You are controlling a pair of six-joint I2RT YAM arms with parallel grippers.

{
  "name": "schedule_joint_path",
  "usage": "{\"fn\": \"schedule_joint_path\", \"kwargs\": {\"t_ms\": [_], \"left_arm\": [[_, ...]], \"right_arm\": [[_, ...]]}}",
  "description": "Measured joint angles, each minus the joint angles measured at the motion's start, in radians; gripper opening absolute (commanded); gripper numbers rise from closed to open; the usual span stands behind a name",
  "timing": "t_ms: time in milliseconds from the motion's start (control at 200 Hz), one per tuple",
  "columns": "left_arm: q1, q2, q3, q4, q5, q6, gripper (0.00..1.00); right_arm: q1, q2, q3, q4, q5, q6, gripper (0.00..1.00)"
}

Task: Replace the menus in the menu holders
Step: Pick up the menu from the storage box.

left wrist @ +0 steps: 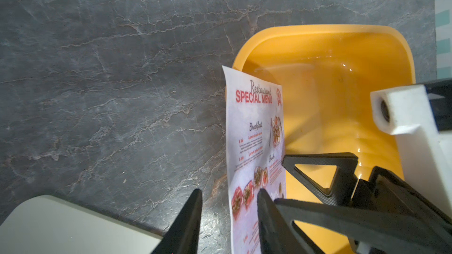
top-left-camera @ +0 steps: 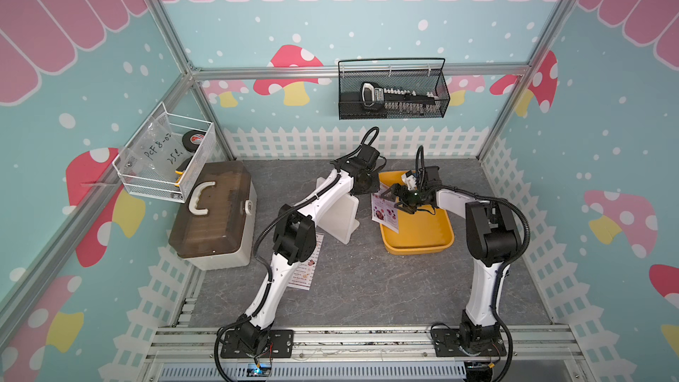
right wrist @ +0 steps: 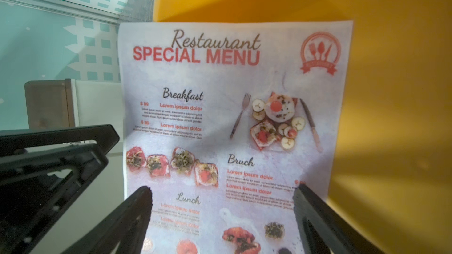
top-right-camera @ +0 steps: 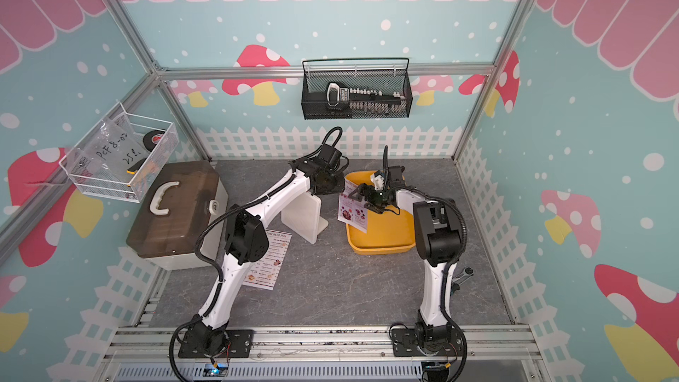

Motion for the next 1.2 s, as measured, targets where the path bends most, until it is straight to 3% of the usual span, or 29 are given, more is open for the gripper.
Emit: {"fn": "schedule_joint_path", "kwargs": {"t_ms": [220, 690, 876, 1201], "left_arm": [[0.0, 0.001, -0.055, 0.013, -0.025, -0.002, 0.47], [-0.002, 0.001, -0.063, 0.05, 0.042, -0.021, 0.39], [-0.002, 0.002, -0.063, 0.069, 0.066, -0.034, 0.27], [0.0, 0.001, -0.063, 0.072, 0.034, -0.033, 0.15]], "right_arm": [[0.004, -0.001, 0.0, -0.035, 0.063, -0.029, 0.94], [0.016, 0.0, 0.022, -0.105, 0.095, -0.09, 0.92], [0.032, 0.013, 0.043, -0.117, 0.08, -0.09, 0.92], [0.032, 0.014, 0.046, -0.117, 0.08, -0.09, 0.92]]}}
